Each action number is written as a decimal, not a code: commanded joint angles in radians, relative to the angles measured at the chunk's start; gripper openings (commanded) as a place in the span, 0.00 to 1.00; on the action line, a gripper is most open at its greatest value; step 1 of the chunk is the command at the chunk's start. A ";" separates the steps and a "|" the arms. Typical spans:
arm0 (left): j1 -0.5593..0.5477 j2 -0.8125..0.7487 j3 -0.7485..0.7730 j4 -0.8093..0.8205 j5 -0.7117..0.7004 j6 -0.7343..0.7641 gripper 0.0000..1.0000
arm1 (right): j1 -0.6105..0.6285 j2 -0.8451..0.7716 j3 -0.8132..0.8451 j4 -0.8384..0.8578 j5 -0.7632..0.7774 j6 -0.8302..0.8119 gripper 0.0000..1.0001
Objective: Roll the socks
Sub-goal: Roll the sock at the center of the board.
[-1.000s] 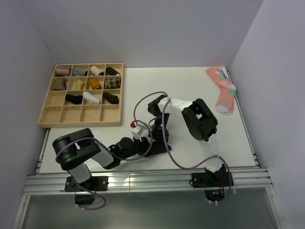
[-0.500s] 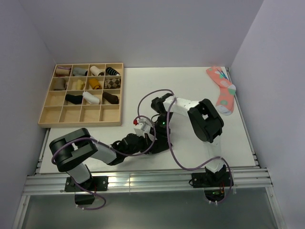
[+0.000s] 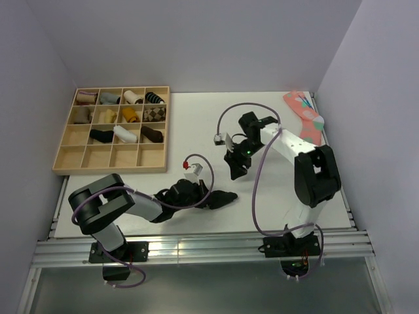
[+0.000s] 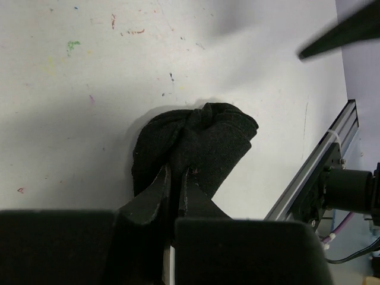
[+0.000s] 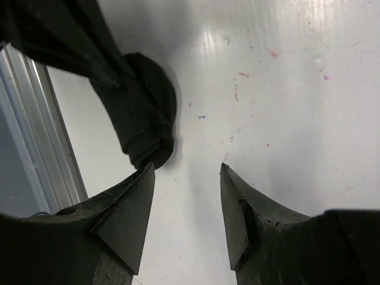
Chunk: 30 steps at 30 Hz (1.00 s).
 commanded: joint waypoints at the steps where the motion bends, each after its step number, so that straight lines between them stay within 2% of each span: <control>1: 0.027 0.040 0.008 -0.171 0.020 -0.027 0.00 | -0.021 -0.114 -0.074 0.036 -0.043 -0.100 0.56; 13: 0.065 0.069 0.126 -0.392 0.110 -0.077 0.00 | -0.019 -0.343 -0.295 0.115 -0.033 -0.261 0.60; 21: 0.086 0.097 0.187 -0.482 0.153 -0.090 0.00 | 0.156 -0.452 -0.476 0.284 0.138 -0.241 0.60; 30: 0.113 0.124 0.221 -0.502 0.219 -0.093 0.00 | 0.201 -0.461 -0.508 0.348 0.164 -0.234 0.60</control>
